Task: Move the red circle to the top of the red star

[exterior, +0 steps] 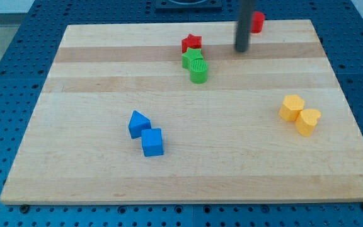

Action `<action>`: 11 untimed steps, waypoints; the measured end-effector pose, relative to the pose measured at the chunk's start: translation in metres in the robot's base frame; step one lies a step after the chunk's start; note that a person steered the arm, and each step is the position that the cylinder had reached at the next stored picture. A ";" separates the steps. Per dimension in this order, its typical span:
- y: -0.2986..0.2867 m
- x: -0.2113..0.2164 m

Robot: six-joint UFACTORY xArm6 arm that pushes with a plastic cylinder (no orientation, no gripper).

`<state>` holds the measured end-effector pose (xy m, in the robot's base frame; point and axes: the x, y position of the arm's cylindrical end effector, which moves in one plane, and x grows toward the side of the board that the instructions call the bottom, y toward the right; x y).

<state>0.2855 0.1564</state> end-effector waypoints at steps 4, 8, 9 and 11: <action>0.069 -0.094; -0.068 -0.070; -0.052 -0.057; -0.126 -0.051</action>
